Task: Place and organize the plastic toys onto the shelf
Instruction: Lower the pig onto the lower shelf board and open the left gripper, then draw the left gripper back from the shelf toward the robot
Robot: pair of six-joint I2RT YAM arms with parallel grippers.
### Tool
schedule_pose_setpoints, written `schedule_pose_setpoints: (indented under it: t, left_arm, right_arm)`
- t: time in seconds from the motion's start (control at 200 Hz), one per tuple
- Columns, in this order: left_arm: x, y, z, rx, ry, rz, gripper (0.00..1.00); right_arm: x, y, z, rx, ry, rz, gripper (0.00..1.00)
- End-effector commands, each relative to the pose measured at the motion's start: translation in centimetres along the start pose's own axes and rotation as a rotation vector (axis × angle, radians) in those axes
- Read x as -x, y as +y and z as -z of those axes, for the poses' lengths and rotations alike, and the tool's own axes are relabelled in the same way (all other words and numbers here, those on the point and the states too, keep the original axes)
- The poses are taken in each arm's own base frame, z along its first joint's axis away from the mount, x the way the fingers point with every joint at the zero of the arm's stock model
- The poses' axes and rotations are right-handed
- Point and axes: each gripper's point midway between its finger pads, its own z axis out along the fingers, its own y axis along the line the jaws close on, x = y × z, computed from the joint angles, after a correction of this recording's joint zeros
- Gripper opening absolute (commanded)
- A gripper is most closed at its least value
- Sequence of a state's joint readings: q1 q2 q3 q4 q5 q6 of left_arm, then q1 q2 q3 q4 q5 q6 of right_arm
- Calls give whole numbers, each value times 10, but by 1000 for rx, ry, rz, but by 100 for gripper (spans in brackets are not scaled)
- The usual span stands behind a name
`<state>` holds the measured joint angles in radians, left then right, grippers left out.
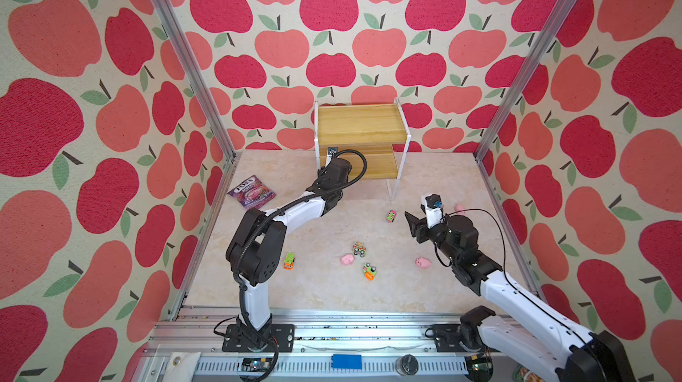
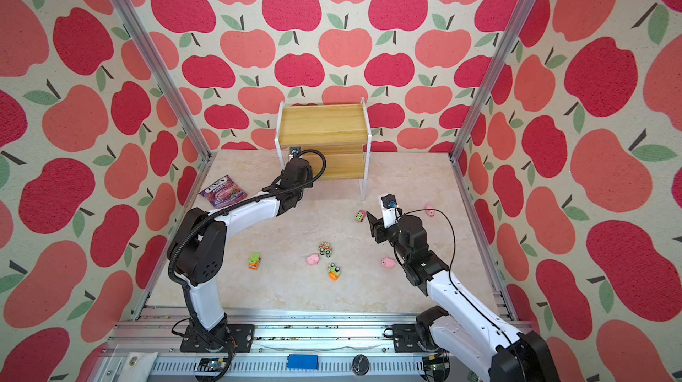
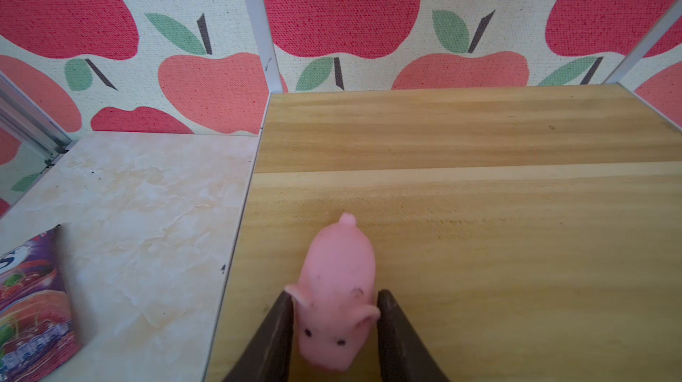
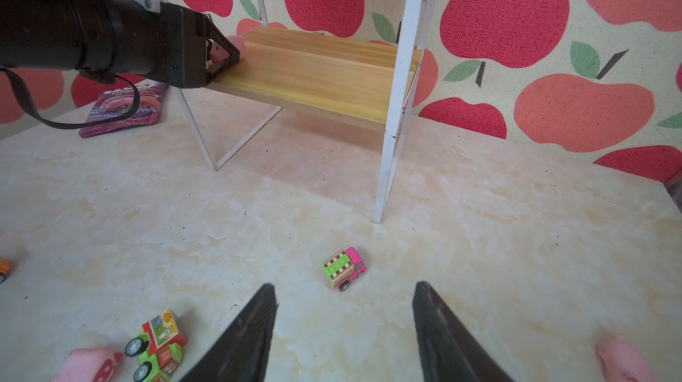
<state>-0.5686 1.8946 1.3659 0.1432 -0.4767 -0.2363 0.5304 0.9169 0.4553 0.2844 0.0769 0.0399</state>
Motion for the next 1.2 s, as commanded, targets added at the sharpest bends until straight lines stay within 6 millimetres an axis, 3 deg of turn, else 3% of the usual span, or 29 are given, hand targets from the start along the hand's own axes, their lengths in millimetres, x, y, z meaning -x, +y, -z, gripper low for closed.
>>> schedule_pose_setpoints:
  t: [0.0, 0.185, 0.245, 0.425, 0.45, 0.55, 0.7, 0.956, 1.106, 1.196]
  left_arm:
    - [-5, 2, 0, -7, 31, 8, 48]
    - [2, -5, 15, -52, 25, -9, 61]
    - [4, -8, 22, -66, 28, -20, 70]
    - [-3, -7, 44, -106, 65, -42, 84]
    - [-5, -6, 49, -110, 75, -40, 91]
    - [-13, 1, 68, -122, 96, -42, 100]
    - [-20, 10, 103, -190, 113, -5, 99]
    - [-57, 22, 177, -371, 247, -18, 99]
    - [-66, 46, 220, -415, 322, -31, 99]
    - [-71, 67, 233, -401, 402, -13, 99]
  right_arm:
    - [-3, 2, -1, 5, -3, 23, 63]
    - [-2, 0, 1, -5, 8, 31, 63]
    - [0, -4, 3, -26, 18, 33, 63]
    - [7, -10, 15, -62, 42, -17, 63]
    - [7, -12, 17, -70, 47, -24, 63]
    - [5, -19, 26, -114, 71, -63, 64]
    - [-1, -34, 39, -200, 158, -138, 65]
    - [-32, -44, 56, -307, 340, -320, 71]
    - [-59, -45, 62, -370, 469, -404, 71]
    - [-72, -43, 63, -381, 516, -436, 71]
